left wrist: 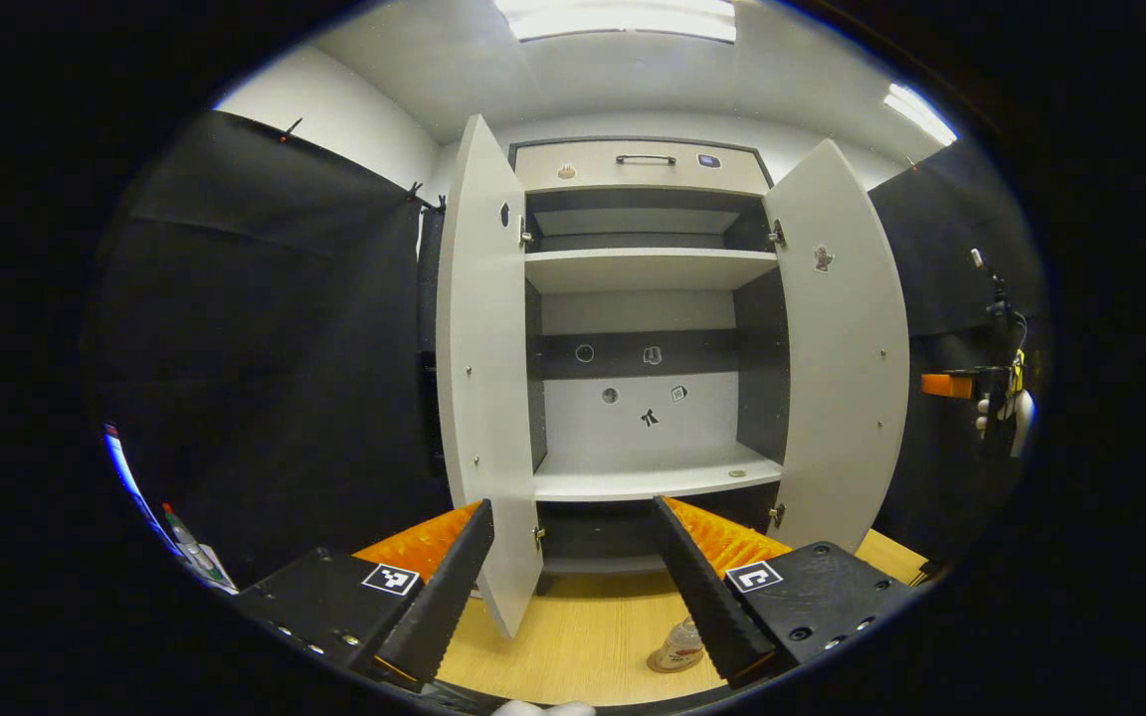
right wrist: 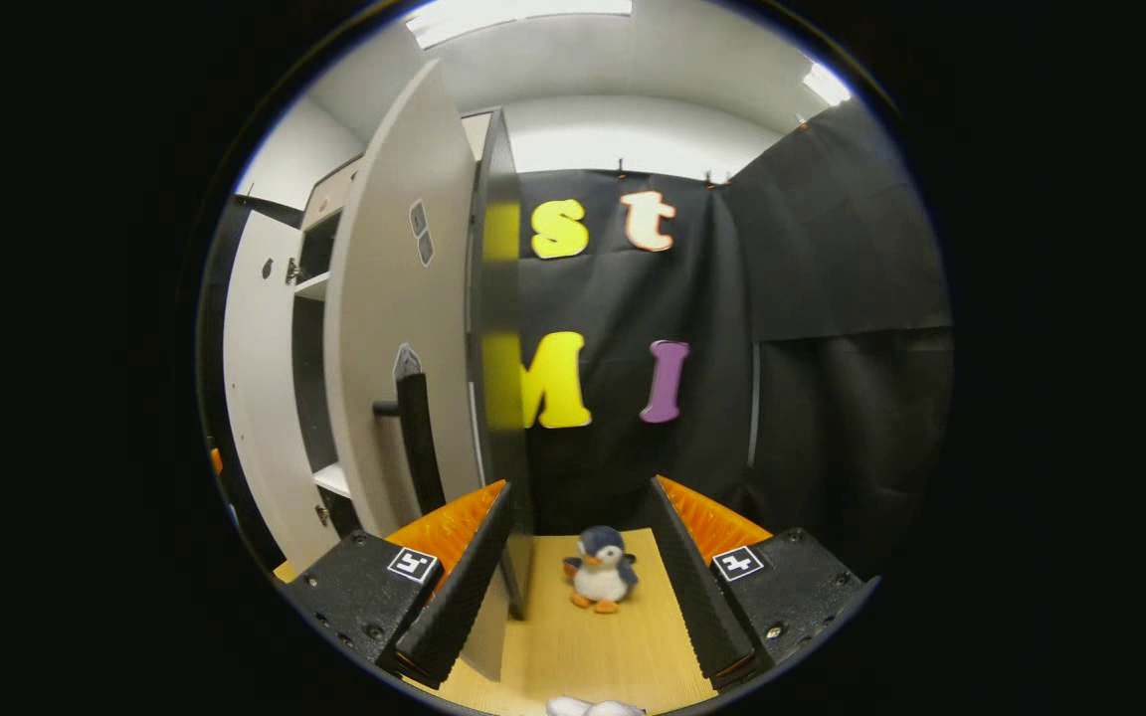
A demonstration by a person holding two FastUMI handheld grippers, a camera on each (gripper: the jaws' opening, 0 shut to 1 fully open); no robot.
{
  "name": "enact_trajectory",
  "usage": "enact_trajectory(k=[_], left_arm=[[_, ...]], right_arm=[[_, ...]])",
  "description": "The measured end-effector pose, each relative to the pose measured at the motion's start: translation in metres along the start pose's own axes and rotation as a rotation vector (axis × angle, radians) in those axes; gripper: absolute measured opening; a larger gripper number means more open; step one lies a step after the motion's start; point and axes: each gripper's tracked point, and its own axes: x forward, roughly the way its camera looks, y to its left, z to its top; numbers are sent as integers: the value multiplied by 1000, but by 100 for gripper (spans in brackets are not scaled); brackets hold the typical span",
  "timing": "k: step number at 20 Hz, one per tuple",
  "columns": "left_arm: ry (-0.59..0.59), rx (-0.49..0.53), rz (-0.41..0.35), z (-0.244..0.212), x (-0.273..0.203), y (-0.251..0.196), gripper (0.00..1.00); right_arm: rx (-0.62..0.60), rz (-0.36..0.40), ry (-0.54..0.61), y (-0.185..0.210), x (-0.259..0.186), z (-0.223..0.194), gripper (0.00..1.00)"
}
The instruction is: Grasp the bottle in the cabinet with the left hand and place it on the coaster, then close the right door with the right hand and the left door with the left hand.
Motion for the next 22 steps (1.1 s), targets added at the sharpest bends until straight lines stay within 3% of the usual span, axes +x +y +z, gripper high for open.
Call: enact_trajectory(k=[4, 6, 11, 18, 22], left_arm=[[-4, 12, 62, 10, 2, -11, 95], [0, 22, 84, 12, 1, -16, 96], [16, 25, 125, 11, -1, -30, 96], [30, 18, 156, 5, -3, -45, 96], [34, 7, 180, 1, -8, -43, 96]], right_arm=[[-8, 169, 8, 27, 25, 5, 83], [-14, 216, 15, 35, 28, 6, 83], [5, 253, 46, 50, 29, 3, 81], [0, 335, 68, 109, 33, -2, 81], [-2, 343, 64, 135, 41, -4, 81]])
